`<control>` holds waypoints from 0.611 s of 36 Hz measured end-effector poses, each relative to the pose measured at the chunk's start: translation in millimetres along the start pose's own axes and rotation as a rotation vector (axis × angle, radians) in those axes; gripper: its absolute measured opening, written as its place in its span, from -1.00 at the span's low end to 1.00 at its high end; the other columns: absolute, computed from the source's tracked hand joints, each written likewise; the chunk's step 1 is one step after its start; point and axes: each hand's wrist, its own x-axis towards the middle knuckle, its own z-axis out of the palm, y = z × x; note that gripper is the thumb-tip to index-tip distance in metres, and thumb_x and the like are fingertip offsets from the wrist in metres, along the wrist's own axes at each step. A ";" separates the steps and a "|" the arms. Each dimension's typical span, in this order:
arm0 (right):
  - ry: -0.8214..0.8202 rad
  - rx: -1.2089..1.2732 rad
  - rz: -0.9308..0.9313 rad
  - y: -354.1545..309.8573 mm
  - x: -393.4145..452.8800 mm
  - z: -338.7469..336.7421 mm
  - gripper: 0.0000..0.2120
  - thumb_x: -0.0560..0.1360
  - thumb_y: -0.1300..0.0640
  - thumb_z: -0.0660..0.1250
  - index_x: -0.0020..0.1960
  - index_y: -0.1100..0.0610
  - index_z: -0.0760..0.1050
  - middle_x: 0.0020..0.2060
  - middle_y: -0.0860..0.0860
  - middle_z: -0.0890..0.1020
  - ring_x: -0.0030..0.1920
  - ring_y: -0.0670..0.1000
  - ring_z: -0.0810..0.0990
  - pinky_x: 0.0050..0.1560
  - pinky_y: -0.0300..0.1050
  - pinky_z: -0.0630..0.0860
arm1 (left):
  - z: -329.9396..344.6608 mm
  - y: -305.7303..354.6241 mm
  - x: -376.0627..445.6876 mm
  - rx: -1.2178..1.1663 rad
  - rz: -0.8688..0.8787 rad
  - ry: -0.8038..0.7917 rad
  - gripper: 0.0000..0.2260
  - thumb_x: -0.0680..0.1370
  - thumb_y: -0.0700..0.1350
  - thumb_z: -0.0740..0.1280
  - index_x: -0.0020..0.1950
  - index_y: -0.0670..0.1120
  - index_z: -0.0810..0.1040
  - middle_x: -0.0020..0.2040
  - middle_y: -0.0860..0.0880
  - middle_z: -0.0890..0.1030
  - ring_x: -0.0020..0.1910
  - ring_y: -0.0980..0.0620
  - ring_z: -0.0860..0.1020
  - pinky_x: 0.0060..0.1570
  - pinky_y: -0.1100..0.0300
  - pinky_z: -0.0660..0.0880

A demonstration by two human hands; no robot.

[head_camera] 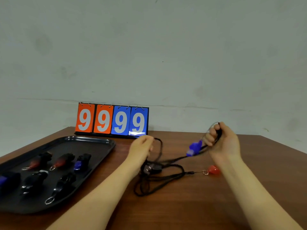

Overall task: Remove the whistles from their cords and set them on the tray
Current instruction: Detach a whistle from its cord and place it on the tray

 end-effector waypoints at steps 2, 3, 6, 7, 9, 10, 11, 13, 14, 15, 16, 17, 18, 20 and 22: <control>0.066 -0.074 0.014 0.4 5.0 -9.2 -0.69 0.63 0.10 0.09 -0.29 0.10 0.33 -0.55 -0.07 0.26 -0.63 -0.11 0.15 -0.66 -0.27 0.14 | -7.6 3.9 3.4 -0.141 -0.034 0.086 -0.80 0.65 -0.08 0.17 -0.06 -0.09 0.54 -0.33 0.01 0.44 -0.35 0.09 0.38 -0.30 0.26 0.33; 0.110 -0.126 0.007 -0.1 5.4 -12.3 -0.69 0.63 0.11 0.12 -0.29 0.11 0.34 -0.57 -0.08 0.24 -0.64 -0.12 0.11 -0.68 -0.27 0.12 | -11.4 5.6 4.5 -0.189 -0.048 0.125 -0.80 0.65 -0.07 0.16 -0.03 -0.09 0.54 -0.34 0.01 0.43 -0.36 0.09 0.36 -0.31 0.27 0.32; 0.275 -0.370 -0.078 -1.3 5.1 -16.7 -0.71 0.57 0.16 0.19 -0.33 0.08 0.32 -0.60 -0.10 0.25 -0.63 -0.12 0.12 -0.65 -0.28 0.13 | -20.9 6.6 6.9 -0.311 -0.047 0.208 -0.82 0.65 -0.09 0.16 0.07 -0.10 0.53 -0.32 0.00 0.40 -0.40 0.12 0.30 -0.41 0.29 0.26; 0.324 -0.426 -0.105 -2.1 4.8 -17.3 -0.70 0.56 0.18 0.19 -0.35 0.07 0.31 -0.61 -0.10 0.25 -0.62 -0.11 0.12 -0.63 -0.27 0.12 | -23.3 6.5 7.4 -0.328 -0.039 0.233 -0.82 0.65 -0.09 0.17 0.09 -0.11 0.53 -0.32 0.00 0.40 -0.40 0.12 0.30 -0.42 0.29 0.26; 0.402 -0.505 -0.128 -2.0 7.2 -21.3 -0.69 0.56 0.17 0.18 -0.36 0.07 0.29 -0.61 -0.09 0.25 -0.60 -0.10 0.13 -0.59 -0.23 0.11 | -25.9 6.0 7.2 -0.316 -0.017 0.276 -0.81 0.64 -0.10 0.17 0.13 -0.12 0.53 -0.33 -0.01 0.40 -0.40 0.12 0.31 -0.42 0.29 0.27; 0.428 -0.544 -0.126 -2.2 8.3 -24.0 -0.69 0.57 0.16 0.17 -0.35 0.07 0.31 -0.61 -0.08 0.26 -0.59 -0.09 0.15 -0.56 -0.20 0.13 | -26.4 6.4 6.4 -0.293 -0.001 0.292 -0.81 0.64 -0.10 0.17 0.14 -0.12 0.53 -0.34 -0.01 0.40 -0.40 0.11 0.31 -0.41 0.28 0.29; 0.445 -0.585 -0.105 -1.9 9.1 -27.0 -0.71 0.57 0.15 0.17 -0.33 0.07 0.34 -0.60 -0.07 0.27 -0.58 -0.08 0.17 -0.53 -0.18 0.14 | -26.5 7.0 5.6 -0.270 0.017 0.302 -0.80 0.64 -0.10 0.17 0.14 -0.13 0.53 -0.35 -0.01 0.39 -0.40 0.11 0.31 -0.40 0.28 0.30; 0.436 -0.678 -0.043 2.5 14.2 -33.9 -0.73 0.55 0.18 0.16 -0.34 0.09 0.35 -0.61 -0.06 0.29 -0.56 -0.05 0.20 -0.50 -0.15 0.17 | -25.8 8.7 3.6 -0.247 0.048 0.299 -0.80 0.65 -0.09 0.17 0.15 -0.12 0.52 -0.36 -0.01 0.39 -0.40 0.11 0.32 -0.41 0.28 0.32; 0.407 -0.772 -0.019 5.5 15.9 -36.6 -0.73 0.53 0.18 0.16 -0.36 0.10 0.34 -0.62 -0.05 0.31 -0.55 -0.02 0.22 -0.47 -0.12 0.21 | -24.8 9.7 2.3 -0.251 0.057 0.289 -0.80 0.65 -0.09 0.17 0.15 -0.12 0.52 -0.36 -0.01 0.39 -0.40 0.11 0.33 -0.41 0.29 0.34; 0.370 -0.934 -0.013 8.4 16.9 -39.0 -0.72 0.52 0.17 0.15 -0.37 0.12 0.34 -0.61 -0.02 0.36 -0.52 0.01 0.27 -0.41 -0.07 0.25 | -24.1 11.0 0.9 -0.254 0.063 0.276 -0.81 0.65 -0.08 0.17 0.15 -0.11 0.52 -0.36 -0.01 0.39 -0.40 0.11 0.33 -0.42 0.30 0.34; 0.322 -1.142 -0.035 11.6 17.3 -41.8 -0.71 0.55 0.15 0.14 -0.35 0.14 0.35 -0.55 0.01 0.42 -0.48 0.04 0.32 -0.34 -0.04 0.27 | -23.2 12.4 -0.5 -0.254 0.067 0.261 -0.81 0.65 -0.07 0.17 0.14 -0.10 0.52 -0.36 -0.01 0.40 -0.40 0.11 0.34 -0.44 0.31 0.34; 0.258 -1.348 -0.067 14.9 16.0 -43.5 -0.70 0.58 0.13 0.14 -0.32 0.16 0.36 -0.48 0.04 0.45 -0.44 0.04 0.36 -0.31 -0.05 0.28 | -22.1 13.7 -1.7 -0.255 0.070 0.244 -0.82 0.65 -0.07 0.17 0.14 -0.08 0.52 -0.36 -0.01 0.40 -0.40 0.11 0.34 -0.45 0.33 0.34; 0.193 -1.514 -0.102 18.9 14.3 -44.9 -0.72 0.60 0.12 0.14 -0.27 0.17 0.37 -0.41 0.04 0.47 -0.39 0.03 0.40 -0.31 -0.06 0.28 | -21.2 15.3 -2.6 -0.261 0.070 0.225 -0.82 0.65 -0.07 0.18 0.14 -0.07 0.52 -0.35 -0.01 0.40 -0.40 0.11 0.34 -0.48 0.34 0.33; 0.103 -1.773 -0.111 25.2 9.0 -43.3 -0.83 0.59 0.07 0.16 -0.05 0.15 0.43 -0.21 0.03 0.55 -0.23 0.03 0.50 -0.31 -0.10 0.35 | -19.1 18.0 -3.8 -0.287 0.063 0.189 -0.83 0.64 -0.07 0.18 0.13 -0.07 0.51 -0.35 -0.02 0.41 -0.41 0.11 0.33 -0.54 0.38 0.31; 0.086 -1.993 -0.110 31.0 7.7 -39.8 -0.67 0.57 0.01 0.18 0.24 0.19 0.37 0.08 0.10 0.53 0.08 0.09 0.48 -0.10 -0.08 0.44 | -17.4 20.0 -4.4 -0.306 0.059 0.152 -0.83 0.65 -0.07 0.18 0.14 -0.09 0.51 -0.35 -0.01 0.41 -0.43 0.12 0.33 -0.56 0.39 0.30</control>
